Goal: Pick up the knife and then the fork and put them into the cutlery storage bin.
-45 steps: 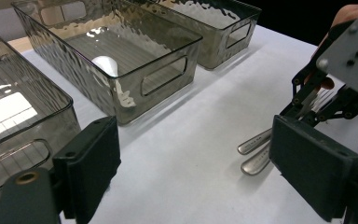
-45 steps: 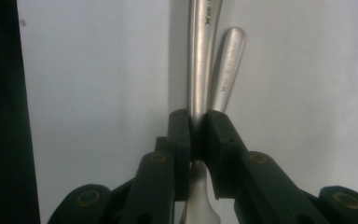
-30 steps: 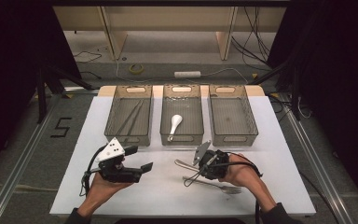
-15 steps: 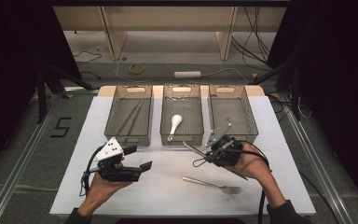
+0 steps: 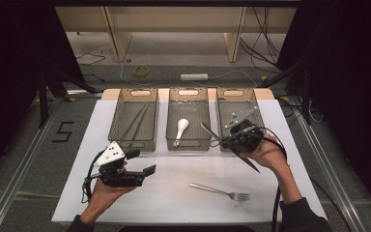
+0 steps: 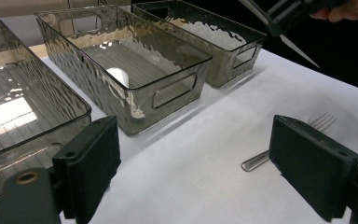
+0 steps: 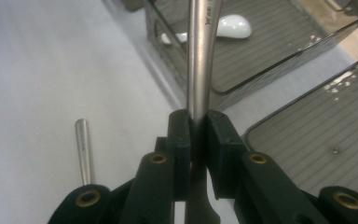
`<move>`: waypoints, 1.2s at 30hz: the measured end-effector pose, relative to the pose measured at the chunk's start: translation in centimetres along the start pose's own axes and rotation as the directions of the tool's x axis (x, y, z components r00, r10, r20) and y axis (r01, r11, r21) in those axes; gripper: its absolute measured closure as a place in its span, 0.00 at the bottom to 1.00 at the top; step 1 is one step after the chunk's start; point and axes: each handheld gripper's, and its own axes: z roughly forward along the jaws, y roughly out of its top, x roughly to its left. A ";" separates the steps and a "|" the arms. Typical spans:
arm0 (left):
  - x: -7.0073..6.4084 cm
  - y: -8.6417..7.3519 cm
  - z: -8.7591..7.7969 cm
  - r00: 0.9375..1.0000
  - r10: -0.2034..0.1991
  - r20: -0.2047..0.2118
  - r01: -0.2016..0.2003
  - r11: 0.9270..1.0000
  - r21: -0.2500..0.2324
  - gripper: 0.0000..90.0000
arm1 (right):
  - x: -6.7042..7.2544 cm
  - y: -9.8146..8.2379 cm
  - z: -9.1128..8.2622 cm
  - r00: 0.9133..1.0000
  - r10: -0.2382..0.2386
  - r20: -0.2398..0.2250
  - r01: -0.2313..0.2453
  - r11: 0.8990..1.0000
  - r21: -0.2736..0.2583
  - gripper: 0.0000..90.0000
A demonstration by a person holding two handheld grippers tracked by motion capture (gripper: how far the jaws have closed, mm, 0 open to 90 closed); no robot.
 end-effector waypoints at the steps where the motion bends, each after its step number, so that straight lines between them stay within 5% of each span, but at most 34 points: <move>1: 0.0 0.0 0.0 1.000 0.000 0.000 0.000 1.000 0.000 0.18 | -0.3 0.2 -0.2 1.000 0.002 0.002 -0.002 1.000 -0.006 0.90; 27: 0.0 0.0 -0.1 1.000 0.002 -0.005 -0.002 1.000 -0.015 0.18 | -6.6 4.5 -1.1 0.987 0.128 0.098 -0.125 0.991 -0.036 0.90; 36: 0.0 0.0 -0.1 1.000 0.000 -0.005 0.000 1.000 -0.015 0.18 | -8.4 4.7 -0.6 0.973 0.199 0.117 -0.193 0.979 -0.059 0.90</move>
